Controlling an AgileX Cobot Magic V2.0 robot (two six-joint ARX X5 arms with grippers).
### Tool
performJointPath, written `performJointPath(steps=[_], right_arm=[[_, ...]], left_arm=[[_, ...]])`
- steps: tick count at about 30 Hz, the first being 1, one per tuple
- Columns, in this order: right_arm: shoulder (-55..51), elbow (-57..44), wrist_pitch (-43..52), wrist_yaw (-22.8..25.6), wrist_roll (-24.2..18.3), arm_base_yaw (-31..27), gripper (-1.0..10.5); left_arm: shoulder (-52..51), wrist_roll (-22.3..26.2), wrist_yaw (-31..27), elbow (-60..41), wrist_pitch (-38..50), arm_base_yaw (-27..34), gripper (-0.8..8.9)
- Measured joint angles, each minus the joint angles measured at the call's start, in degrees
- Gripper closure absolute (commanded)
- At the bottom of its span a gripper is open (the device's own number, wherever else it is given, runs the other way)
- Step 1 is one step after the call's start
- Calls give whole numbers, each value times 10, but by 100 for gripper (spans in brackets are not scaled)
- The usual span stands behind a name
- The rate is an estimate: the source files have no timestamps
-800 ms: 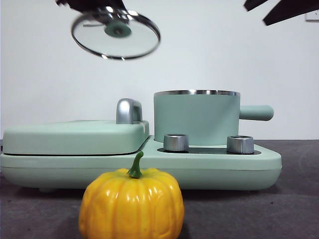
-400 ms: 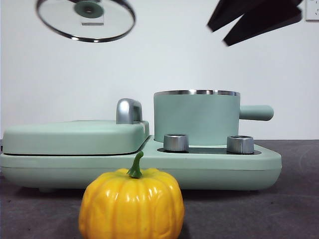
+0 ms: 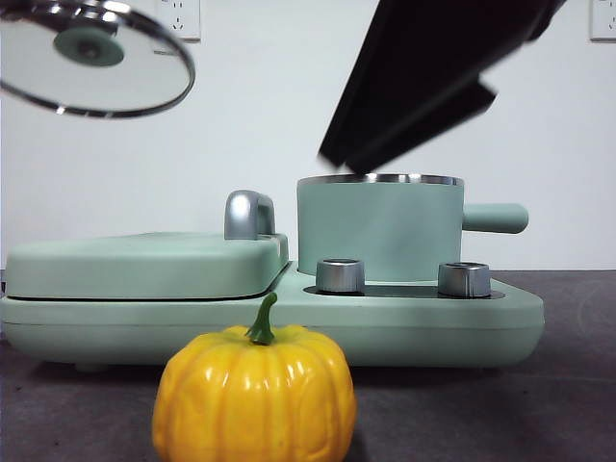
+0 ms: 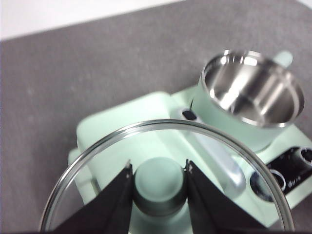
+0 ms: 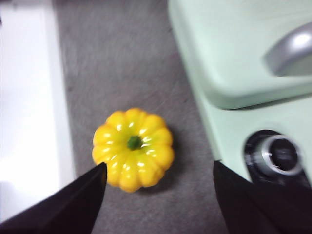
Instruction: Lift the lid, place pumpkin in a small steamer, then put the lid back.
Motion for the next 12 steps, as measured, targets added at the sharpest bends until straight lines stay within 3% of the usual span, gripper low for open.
performJointPath(steps=[5, 12], right_arm=[[52, 0, 20, 1, -26, 27, 531], [109, 0, 56, 1, -32, 42, 501]], left_arm=[[-10, -4, -1, -5, 9, 2, 804], [-13, -10, -4, -5, 24, 4, 804]])
